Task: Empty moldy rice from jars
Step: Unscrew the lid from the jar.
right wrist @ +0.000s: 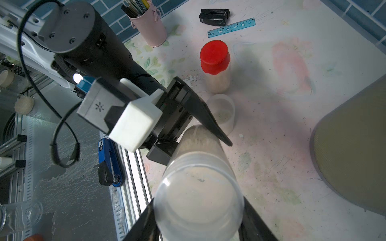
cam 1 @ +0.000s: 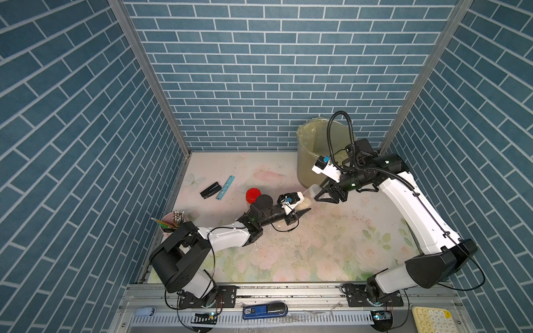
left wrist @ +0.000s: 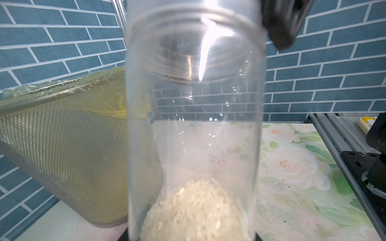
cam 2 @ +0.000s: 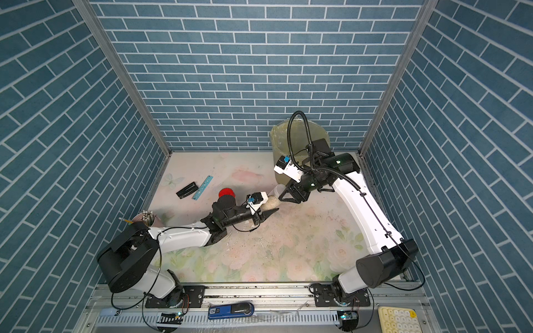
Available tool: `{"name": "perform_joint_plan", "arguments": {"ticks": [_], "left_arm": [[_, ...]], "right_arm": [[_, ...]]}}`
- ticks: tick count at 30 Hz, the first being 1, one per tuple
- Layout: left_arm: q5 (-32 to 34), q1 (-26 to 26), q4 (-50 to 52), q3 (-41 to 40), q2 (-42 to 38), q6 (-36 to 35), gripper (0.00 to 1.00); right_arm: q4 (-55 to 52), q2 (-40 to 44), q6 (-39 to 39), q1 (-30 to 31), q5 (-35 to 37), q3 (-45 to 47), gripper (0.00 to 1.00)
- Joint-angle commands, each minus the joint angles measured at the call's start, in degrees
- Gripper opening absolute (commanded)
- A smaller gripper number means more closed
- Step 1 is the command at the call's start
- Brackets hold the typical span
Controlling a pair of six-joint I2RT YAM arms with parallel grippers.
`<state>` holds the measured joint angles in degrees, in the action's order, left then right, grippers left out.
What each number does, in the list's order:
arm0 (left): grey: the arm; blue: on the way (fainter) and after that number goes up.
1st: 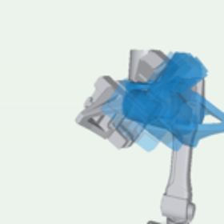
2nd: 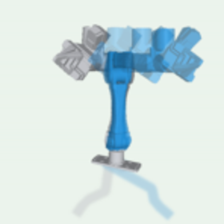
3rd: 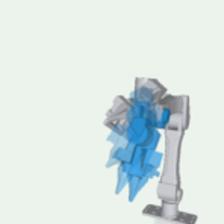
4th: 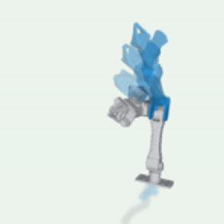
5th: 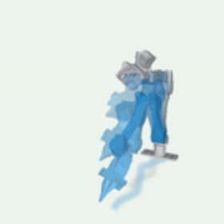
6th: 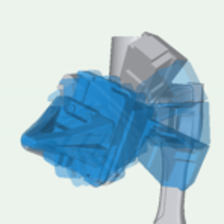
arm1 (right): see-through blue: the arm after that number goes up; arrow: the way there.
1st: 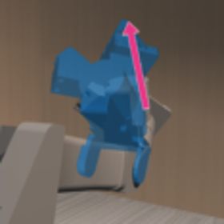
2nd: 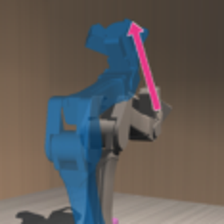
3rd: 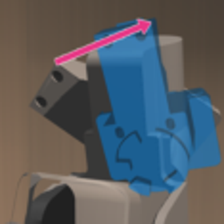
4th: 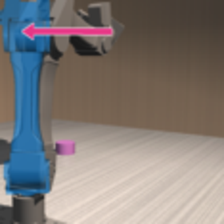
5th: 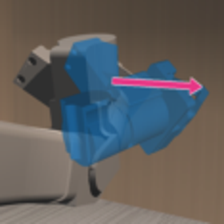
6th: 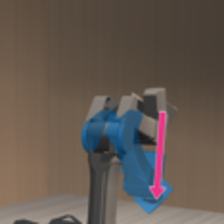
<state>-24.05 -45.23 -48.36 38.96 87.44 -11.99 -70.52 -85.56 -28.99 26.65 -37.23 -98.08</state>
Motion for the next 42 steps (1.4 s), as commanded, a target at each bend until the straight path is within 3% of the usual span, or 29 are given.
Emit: {"name": "perform_joint_plan", "arguments": {"ticks": [1, 9, 23, 42], "left_arm": [[2.3, 0.67, 2.04, 0.83, -0.85, 0.23, 0.12], [3.12, 0.76, 2.81, 0.82, -1.9, -0.84, 0.11], [3.59, 0.85, 0.55, 0.8, -1.49, -0.83, 0.11], [3.52, 0.94, 0.2, -0.04, -3.5, -0.67, 0.11]], "right_arm": [[-1.49, 1.42, -3.44, 0.86, -6.33, 1.8, 0.4], [1.1, 3.06, -1.68, 0.87, -2.52, 4.45, 0.52], [3.4, 5.71, 0.36, 0.82, 1.59, 9.34, 0.63], [6.87, 10.3, 3.04, -1.02, 6.18, 13.69, 0.66]]}}
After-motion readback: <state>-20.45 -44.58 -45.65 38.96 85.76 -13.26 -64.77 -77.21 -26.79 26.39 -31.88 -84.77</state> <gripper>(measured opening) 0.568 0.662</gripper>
